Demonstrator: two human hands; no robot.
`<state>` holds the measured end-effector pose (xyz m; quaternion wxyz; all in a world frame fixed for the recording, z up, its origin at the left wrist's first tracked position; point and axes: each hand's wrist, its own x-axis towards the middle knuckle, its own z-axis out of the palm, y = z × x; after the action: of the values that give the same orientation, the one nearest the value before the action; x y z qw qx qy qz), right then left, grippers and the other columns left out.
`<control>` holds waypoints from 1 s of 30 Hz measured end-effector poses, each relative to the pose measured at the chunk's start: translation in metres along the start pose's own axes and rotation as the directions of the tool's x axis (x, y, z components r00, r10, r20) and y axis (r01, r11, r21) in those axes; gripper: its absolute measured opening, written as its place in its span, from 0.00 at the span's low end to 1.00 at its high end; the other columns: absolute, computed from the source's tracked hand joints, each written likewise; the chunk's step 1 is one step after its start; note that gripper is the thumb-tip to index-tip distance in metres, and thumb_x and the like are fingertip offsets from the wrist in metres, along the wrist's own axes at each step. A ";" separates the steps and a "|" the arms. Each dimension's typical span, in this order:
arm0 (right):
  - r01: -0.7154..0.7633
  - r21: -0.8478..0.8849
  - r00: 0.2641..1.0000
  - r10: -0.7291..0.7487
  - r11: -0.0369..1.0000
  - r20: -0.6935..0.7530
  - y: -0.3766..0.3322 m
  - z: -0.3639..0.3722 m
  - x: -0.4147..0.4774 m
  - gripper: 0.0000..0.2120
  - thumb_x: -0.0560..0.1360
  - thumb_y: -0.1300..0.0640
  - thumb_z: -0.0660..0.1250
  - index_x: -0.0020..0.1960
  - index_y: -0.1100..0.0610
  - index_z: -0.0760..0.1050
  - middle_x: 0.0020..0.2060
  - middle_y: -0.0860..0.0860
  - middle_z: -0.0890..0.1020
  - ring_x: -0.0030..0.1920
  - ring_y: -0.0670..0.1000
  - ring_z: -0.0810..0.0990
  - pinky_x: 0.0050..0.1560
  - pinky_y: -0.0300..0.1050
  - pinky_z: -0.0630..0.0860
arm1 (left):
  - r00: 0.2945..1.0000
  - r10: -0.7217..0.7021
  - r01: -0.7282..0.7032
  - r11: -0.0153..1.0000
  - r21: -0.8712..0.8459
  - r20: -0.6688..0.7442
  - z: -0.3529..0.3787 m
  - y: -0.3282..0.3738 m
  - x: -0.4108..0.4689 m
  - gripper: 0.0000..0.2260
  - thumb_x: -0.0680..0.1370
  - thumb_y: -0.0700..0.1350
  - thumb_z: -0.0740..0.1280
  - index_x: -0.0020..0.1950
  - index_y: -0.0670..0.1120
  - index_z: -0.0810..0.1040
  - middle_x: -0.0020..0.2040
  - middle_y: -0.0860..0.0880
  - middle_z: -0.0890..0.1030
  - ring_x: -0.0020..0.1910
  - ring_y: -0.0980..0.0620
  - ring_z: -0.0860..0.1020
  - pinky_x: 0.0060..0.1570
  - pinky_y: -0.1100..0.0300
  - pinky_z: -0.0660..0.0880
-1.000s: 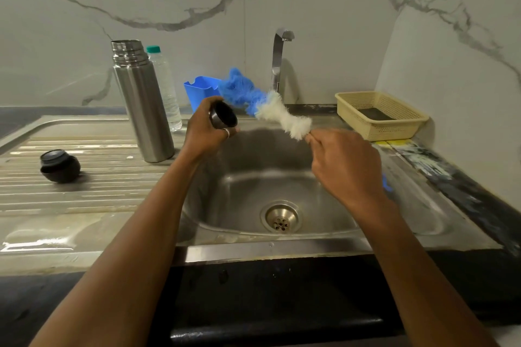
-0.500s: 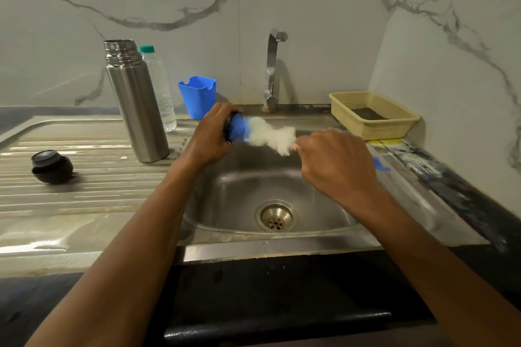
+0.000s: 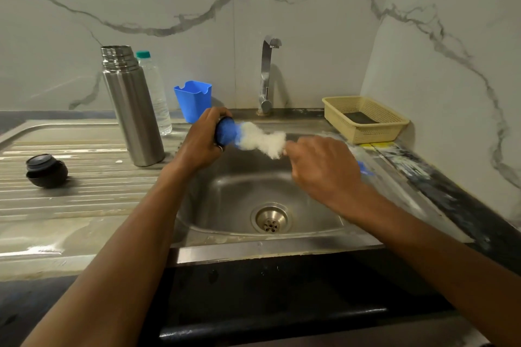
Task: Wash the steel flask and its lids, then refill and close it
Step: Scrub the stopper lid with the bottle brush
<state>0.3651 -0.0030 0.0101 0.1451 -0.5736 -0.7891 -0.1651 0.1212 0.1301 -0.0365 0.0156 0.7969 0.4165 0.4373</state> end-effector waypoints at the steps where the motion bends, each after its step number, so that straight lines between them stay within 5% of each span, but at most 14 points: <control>1: -0.159 0.356 0.983 0.114 0.921 0.144 0.002 -0.003 0.005 0.13 0.81 0.56 0.63 0.40 0.52 0.80 0.30 0.46 0.76 0.28 0.45 0.70 0.29 0.37 0.61 | 1.000 0.012 -0.012 1.000 0.006 -0.004 0.000 0.000 0.000 0.26 0.67 0.28 0.71 0.62 0.41 0.73 0.55 0.51 0.73 0.52 0.54 0.72 0.49 0.72 0.69; 3: -0.464 0.731 0.884 0.208 0.501 0.419 0.005 -0.008 0.011 0.12 0.81 0.54 0.66 0.41 0.54 0.82 0.28 0.47 0.77 0.26 0.43 0.69 0.27 0.37 0.62 | 1.000 0.010 -0.010 1.000 0.004 -0.020 -0.001 0.001 0.001 0.25 0.67 0.27 0.71 0.62 0.41 0.73 0.55 0.51 0.73 0.51 0.57 0.71 0.47 0.73 0.69; 4: -0.411 0.710 0.908 0.187 0.572 0.374 0.006 -0.007 0.010 0.12 0.81 0.54 0.66 0.42 0.55 0.83 0.29 0.48 0.77 0.26 0.44 0.70 0.28 0.40 0.64 | 1.000 0.003 -0.003 1.000 -0.002 -0.023 -0.001 0.002 0.001 0.25 0.67 0.27 0.71 0.62 0.41 0.73 0.55 0.51 0.73 0.52 0.57 0.71 0.47 0.72 0.70; 6: -0.023 0.129 1.000 0.025 0.991 -0.017 0.005 0.007 0.005 0.07 0.79 0.61 0.65 0.44 0.57 0.81 0.30 0.52 0.78 0.27 0.49 0.74 0.30 0.43 0.64 | 1.000 0.001 -0.001 1.000 0.001 -0.016 0.000 0.002 0.000 0.25 0.67 0.28 0.71 0.62 0.41 0.73 0.56 0.49 0.74 0.52 0.56 0.72 0.49 0.71 0.71; 9: 0.172 -0.375 0.944 -0.261 0.911 -0.200 0.002 0.011 -0.005 0.10 0.75 0.66 0.59 0.46 0.63 0.79 0.32 0.56 0.78 0.26 0.52 0.75 0.26 0.43 0.61 | 1.000 -0.013 0.013 1.000 0.022 -0.003 0.001 0.000 -0.001 0.27 0.67 0.27 0.71 0.63 0.41 0.73 0.57 0.46 0.76 0.53 0.52 0.74 0.49 0.74 0.68; 12: 0.043 0.095 0.998 -0.039 0.995 -0.047 0.000 0.013 0.000 0.10 0.78 0.63 0.61 0.46 0.60 0.81 0.31 0.52 0.77 0.27 0.50 0.71 0.29 0.44 0.64 | 1.000 -0.003 0.003 1.000 0.028 0.002 0.000 0.002 -0.002 0.25 0.67 0.27 0.70 0.62 0.41 0.73 0.55 0.48 0.75 0.52 0.51 0.75 0.46 0.72 0.69; 13: -0.166 0.468 0.983 0.110 0.868 0.145 0.001 0.009 0.003 0.10 0.80 0.59 0.63 0.47 0.59 0.83 0.29 0.50 0.76 0.26 0.47 0.69 0.28 0.43 0.65 | 1.000 0.008 -0.008 1.000 0.027 -0.001 -0.001 0.004 -0.002 0.25 0.67 0.27 0.70 0.61 0.41 0.73 0.54 0.49 0.75 0.51 0.51 0.75 0.46 0.70 0.70; 14: -0.426 0.710 0.900 0.178 0.561 0.399 0.001 0.006 0.005 0.11 0.81 0.55 0.65 0.47 0.58 0.84 0.28 0.48 0.76 0.26 0.45 0.68 0.26 0.41 0.64 | 1.000 0.013 -0.013 1.000 0.024 -0.008 -0.002 0.005 -0.002 0.25 0.66 0.26 0.69 0.60 0.42 0.73 0.54 0.49 0.75 0.51 0.51 0.75 0.46 0.68 0.71; 15: -0.563 0.759 0.825 0.160 0.328 0.542 0.002 0.004 0.004 0.12 0.82 0.53 0.64 0.48 0.57 0.84 0.28 0.47 0.76 0.26 0.43 0.67 0.26 0.38 0.63 | 1.000 0.011 -0.011 1.000 0.021 -0.019 -0.002 0.006 -0.001 0.25 0.66 0.26 0.69 0.60 0.41 0.73 0.54 0.49 0.75 0.51 0.51 0.75 0.46 0.67 0.71; 16: -0.564 0.762 0.822 0.132 0.317 0.554 0.006 0.006 0.004 0.13 0.83 0.52 0.63 0.48 0.57 0.84 0.29 0.47 0.77 0.26 0.43 0.68 0.27 0.38 0.64 | 1.000 0.006 -0.006 1.000 0.018 -0.024 -0.001 0.008 -0.001 0.25 0.66 0.26 0.68 0.61 0.41 0.73 0.54 0.49 0.75 0.51 0.52 0.74 0.46 0.68 0.71; 20: -0.100 0.291 0.993 0.075 0.952 0.095 0.007 0.010 -0.005 0.08 0.82 0.56 0.63 0.49 0.60 0.77 0.40 0.53 0.81 0.38 0.52 0.79 0.36 0.46 0.71 | 0.999 -0.002 0.001 1.000 0.010 0.034 0.001 0.006 -0.003 0.26 0.67 0.28 0.71 0.61 0.46 0.73 0.55 0.49 0.76 0.52 0.50 0.76 0.48 0.62 0.74; 25: 0.140 -0.361 0.935 -0.243 0.922 -0.258 0.008 0.016 -0.017 0.11 0.75 0.70 0.56 0.48 0.62 0.76 0.36 0.58 0.78 0.31 0.55 0.75 0.27 0.46 0.66 | 0.999 -0.020 0.020 1.000 0.001 0.032 0.001 0.009 -0.003 0.26 0.67 0.28 0.72 0.62 0.45 0.72 0.56 0.49 0.75 0.52 0.49 0.75 0.48 0.56 0.75; 28: 0.053 -0.157 0.988 -0.075 0.986 -0.134 0.006 0.017 -0.010 0.11 0.77 0.65 0.59 0.52 0.61 0.79 0.35 0.56 0.80 0.29 0.52 0.73 0.27 0.45 0.66 | 0.999 0.029 -0.030 0.999 0.014 0.044 0.002 0.008 -0.004 0.25 0.67 0.28 0.71 0.62 0.43 0.73 0.55 0.46 0.77 0.52 0.46 0.77 0.49 0.53 0.75; 30: -0.268 0.461 0.954 0.166 0.846 0.249 0.006 0.007 0.000 0.11 0.82 0.59 0.60 0.53 0.60 0.81 0.37 0.54 0.84 0.31 0.49 0.75 0.29 0.44 0.70 | 0.998 0.047 -0.047 0.999 0.023 0.039 0.001 0.006 -0.003 0.25 0.67 0.28 0.70 0.61 0.43 0.73 0.55 0.46 0.78 0.52 0.46 0.77 0.50 0.53 0.76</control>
<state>0.3707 0.0012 0.0045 0.2233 -0.6174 -0.7452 0.1162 0.1251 0.1244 -0.0365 0.0037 0.8149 0.4025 0.4169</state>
